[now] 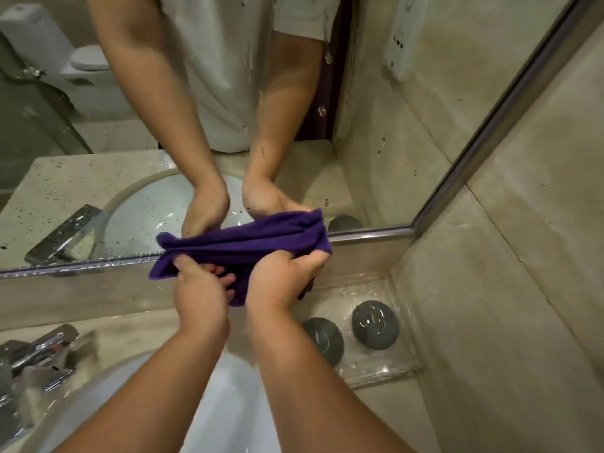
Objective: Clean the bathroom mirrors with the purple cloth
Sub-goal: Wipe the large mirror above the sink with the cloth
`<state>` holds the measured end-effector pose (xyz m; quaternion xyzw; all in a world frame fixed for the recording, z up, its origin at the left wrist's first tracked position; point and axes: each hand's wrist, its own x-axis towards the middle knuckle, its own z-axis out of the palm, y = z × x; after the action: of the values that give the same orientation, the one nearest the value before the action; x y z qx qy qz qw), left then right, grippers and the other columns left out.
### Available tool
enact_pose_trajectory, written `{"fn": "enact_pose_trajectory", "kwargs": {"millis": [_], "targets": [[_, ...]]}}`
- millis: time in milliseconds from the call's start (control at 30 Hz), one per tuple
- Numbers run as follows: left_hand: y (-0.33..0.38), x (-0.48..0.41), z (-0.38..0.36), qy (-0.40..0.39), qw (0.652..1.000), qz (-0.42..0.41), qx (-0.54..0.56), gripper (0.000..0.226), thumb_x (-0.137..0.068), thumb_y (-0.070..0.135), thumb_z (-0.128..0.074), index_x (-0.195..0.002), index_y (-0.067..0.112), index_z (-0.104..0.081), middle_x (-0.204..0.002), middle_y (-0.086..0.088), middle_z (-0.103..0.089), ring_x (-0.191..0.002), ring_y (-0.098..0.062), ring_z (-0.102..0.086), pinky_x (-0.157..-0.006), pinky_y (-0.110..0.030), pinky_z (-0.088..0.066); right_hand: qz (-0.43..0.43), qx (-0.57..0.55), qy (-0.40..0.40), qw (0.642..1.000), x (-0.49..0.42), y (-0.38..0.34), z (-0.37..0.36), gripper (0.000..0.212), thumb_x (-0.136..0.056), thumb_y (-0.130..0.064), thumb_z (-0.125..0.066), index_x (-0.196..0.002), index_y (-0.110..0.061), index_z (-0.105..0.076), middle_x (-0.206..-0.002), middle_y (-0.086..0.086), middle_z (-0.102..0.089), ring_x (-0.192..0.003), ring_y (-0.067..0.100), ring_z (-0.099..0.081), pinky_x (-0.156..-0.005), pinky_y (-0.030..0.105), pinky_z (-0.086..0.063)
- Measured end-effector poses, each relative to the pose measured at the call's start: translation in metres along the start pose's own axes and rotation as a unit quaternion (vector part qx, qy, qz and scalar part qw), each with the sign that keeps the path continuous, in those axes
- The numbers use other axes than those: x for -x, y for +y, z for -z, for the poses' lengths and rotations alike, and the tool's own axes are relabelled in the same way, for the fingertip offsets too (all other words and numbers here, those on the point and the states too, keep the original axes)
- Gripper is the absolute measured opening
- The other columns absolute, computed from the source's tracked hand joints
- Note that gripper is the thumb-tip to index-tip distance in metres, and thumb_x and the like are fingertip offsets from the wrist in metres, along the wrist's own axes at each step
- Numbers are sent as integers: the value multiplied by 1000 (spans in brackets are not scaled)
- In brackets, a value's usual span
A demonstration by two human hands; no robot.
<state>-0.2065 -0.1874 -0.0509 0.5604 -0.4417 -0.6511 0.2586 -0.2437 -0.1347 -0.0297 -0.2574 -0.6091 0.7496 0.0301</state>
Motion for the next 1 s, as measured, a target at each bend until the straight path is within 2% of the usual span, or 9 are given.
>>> {"fn": "enact_pose_trajectory", "kwargs": {"millis": [133, 200, 300, 367, 433, 600, 767, 867, 1000], "targets": [[-9, 26, -21, -88, 994, -33, -61, 47, -104, 42, -24, -82, 15, -56, -86, -7, -67, -65, -21, -65, -65, -34, -47, 64, 17, 8, 998, -45, -26, 34, 53, -87, 7, -43, -131, -22, -48, -134, 8, -50, -121, 30, -52, -105, 31, -37], [-20, 52, -53, -185, 978, -25, -98, 46, -107, 36, -26, -85, 14, -60, -91, -8, -68, -73, -24, -65, -66, -32, -48, 67, 18, 92, 993, -90, -45, 48, 47, -92, 0, -42, -134, -19, -47, -137, 11, -51, -123, 31, -52, -102, 31, -37], [-20, 86, -93, -245, 962, 95, -77, 49, -109, 38, -22, -99, 9, -60, -96, -5, -66, -91, -27, -66, -60, -29, -47, 71, 21, 146, 987, -123, -63, 59, 51, -89, -1, -39, -139, -12, -43, -143, 20, -47, -124, 35, -53, -103, 30, -40], [-20, 94, -100, -239, 961, 128, -43, 49, -108, 40, -21, -105, 9, -59, -95, -1, -65, -94, -26, -67, -63, -29, -48, 74, 19, 150, 986, -120, -61, 59, 56, -87, -3, -38, -141, -17, -42, -144, 18, -47, -123, 35, -54, -106, 38, -44], [-21, 92, -92, -233, 968, 77, -51, 49, -108, 41, -23, -109, 10, -60, -95, 2, -65, -91, -22, -67, -69, -30, -49, 67, 10, 159, 985, -112, -57, 56, 56, -86, -8, -38, -139, -27, -41, -144, 14, -46, -121, 34, -55, -104, 47, -47], [-13, 68, -60, -203, 976, 33, -65, 47, -107, 37, -27, -90, 14, -64, -89, 3, -68, -79, -15, -65, -71, -32, -49, 13, 57, 172, 983, -93, -46, 37, 45, -91, -20, -38, -136, -23, -41, -147, 11, -36, -122, 35, -48, -101, 49, -46], [-3, 45, -30, -205, 976, 18, -77, 49, -107, 38, -27, -99, 12, -68, -92, 4, -69, -88, -14, -66, -66, -26, -45, -16, 30, 140, 990, -68, -37, 19, 44, -95, -18, -38, -138, -28, -42, -146, 6, -41, -116, 30, -53, -100, 50, -49], [4, 33, -14, -196, 977, 22, -76, 49, -106, 38, -29, -90, 13, -68, -92, 3, -71, -86, -17, -66, -69, -29, -46, -16, 7, 86, 996, -46, -31, 2, 34, -103, -23, -37, -136, -22, -47, -141, 11, -51, -111, 26, -56, -103, 47, -47], [14, 6, 16, -179, 981, 9, -78, 49, -106, 36, -30, -83, 14, -67, -91, -1, -72, -82, -17, -66, -75, -31, -49, -27, 18, 34, 999, -7, -14, -16, 35, -107, -31, -31, -138, -24, -45, -147, 11, -45, -112, 24, -50, -107, 48, -41]]}}
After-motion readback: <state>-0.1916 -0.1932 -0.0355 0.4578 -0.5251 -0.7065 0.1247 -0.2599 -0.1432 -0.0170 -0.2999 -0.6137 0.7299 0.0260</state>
